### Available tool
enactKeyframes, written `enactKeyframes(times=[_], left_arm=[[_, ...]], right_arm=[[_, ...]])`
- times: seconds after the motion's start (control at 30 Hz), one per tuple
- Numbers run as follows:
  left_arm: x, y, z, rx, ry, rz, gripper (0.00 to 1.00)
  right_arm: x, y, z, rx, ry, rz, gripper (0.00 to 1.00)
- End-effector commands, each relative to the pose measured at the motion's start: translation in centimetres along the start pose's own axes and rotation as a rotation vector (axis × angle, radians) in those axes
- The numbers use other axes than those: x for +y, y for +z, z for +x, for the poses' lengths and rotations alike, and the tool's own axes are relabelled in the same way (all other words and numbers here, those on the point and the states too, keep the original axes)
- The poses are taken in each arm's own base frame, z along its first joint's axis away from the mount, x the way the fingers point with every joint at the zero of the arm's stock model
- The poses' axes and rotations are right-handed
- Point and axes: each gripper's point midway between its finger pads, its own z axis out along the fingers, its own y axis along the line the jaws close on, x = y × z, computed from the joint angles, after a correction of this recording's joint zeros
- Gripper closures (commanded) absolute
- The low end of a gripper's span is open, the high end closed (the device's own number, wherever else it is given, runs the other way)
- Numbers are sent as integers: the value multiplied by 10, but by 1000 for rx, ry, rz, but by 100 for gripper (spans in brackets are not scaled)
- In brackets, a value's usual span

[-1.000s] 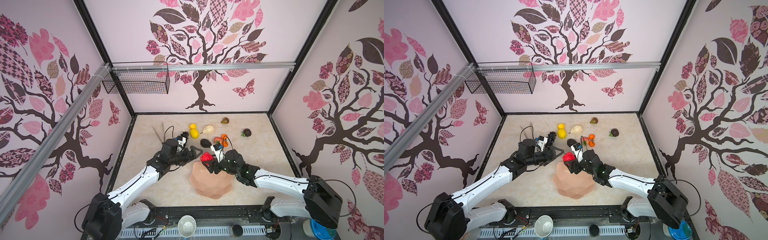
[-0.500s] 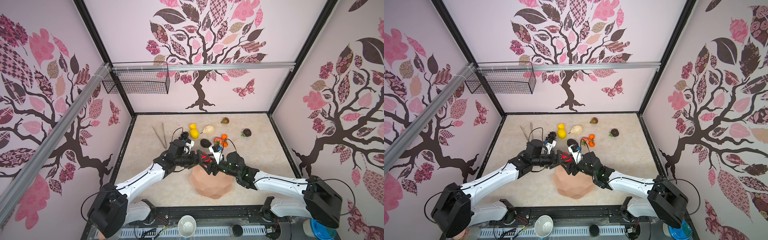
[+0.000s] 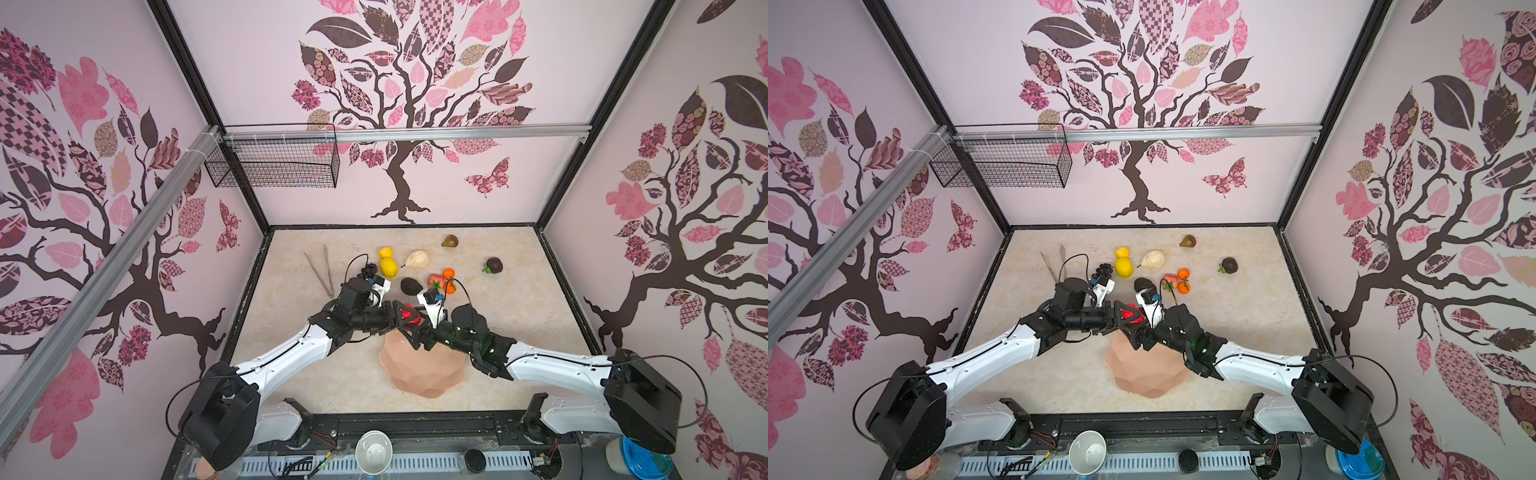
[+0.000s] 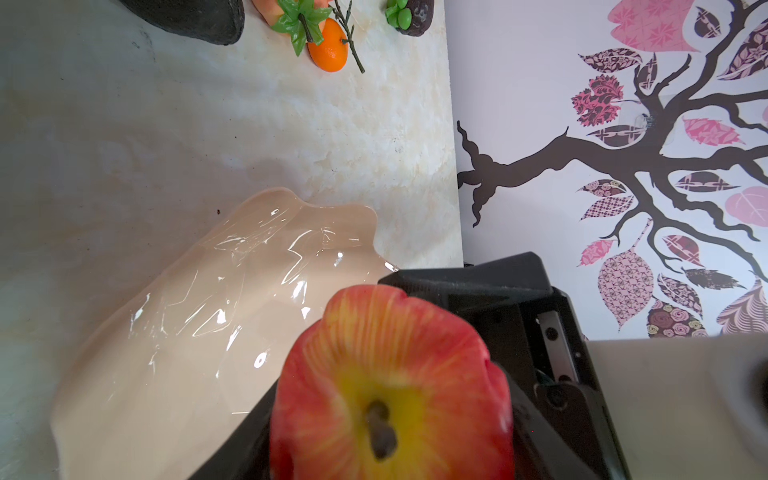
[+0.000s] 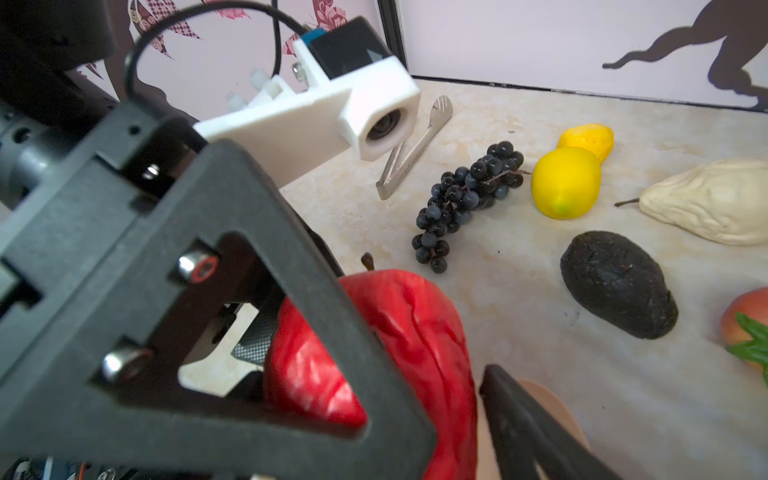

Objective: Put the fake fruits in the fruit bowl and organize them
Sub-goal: 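Pass the red apple from the right gripper to the left gripper above the bowl, then lower the apple into the bowl with the left gripper while the right gripper withdraws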

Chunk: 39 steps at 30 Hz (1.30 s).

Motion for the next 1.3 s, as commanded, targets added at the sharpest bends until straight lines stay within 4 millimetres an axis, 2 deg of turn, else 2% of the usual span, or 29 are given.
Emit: enactKeyframes(times=[0.0, 0.1, 0.2, 0.33, 0.47, 0.6, 0.67, 0.73, 0.83, 1.0, 1.13, 1.27], left_arm=[[-2, -3, -9, -23, 57, -54, 45], [6, -9, -15, -60, 96, -125, 45], [18, -17, -21, -98, 121, -213, 45], [25, -16, -22, -110, 166, -261, 45], [31, -13, -17, -108, 274, -377, 45], [17, 4, -4, -84, 404, -423, 45], [11, 15, 3, -73, 468, -439, 45], [7, 25, 11, -54, 521, -443, 45], [7, 42, 23, -1, 579, -441, 45], [15, 61, 41, 42, 706, -505, 45], [28, 69, 44, 44, 705, -539, 45], [33, 75, 44, 22, 717, -534, 45]], right_arm=[[4, -2, -3, 9, 15, -6, 6], [-2, -14, 0, 27, 30, 31, 1], [-16, -32, 6, 48, 23, 122, 0], [-35, -61, 6, 32, 27, 237, 0], [-69, -97, 0, -73, 114, 444, 0], [-111, -141, 3, -189, 202, 709, 0], [-124, -158, 4, -236, 246, 799, 0], [-125, -162, 4, -261, 284, 805, 0], [-120, -159, 1, -279, 332, 763, 0], [-123, -166, 0, -319, 421, 783, 0], [-114, -163, -9, -352, 453, 707, 0], [-114, -159, -8, -337, 452, 707, 0]])
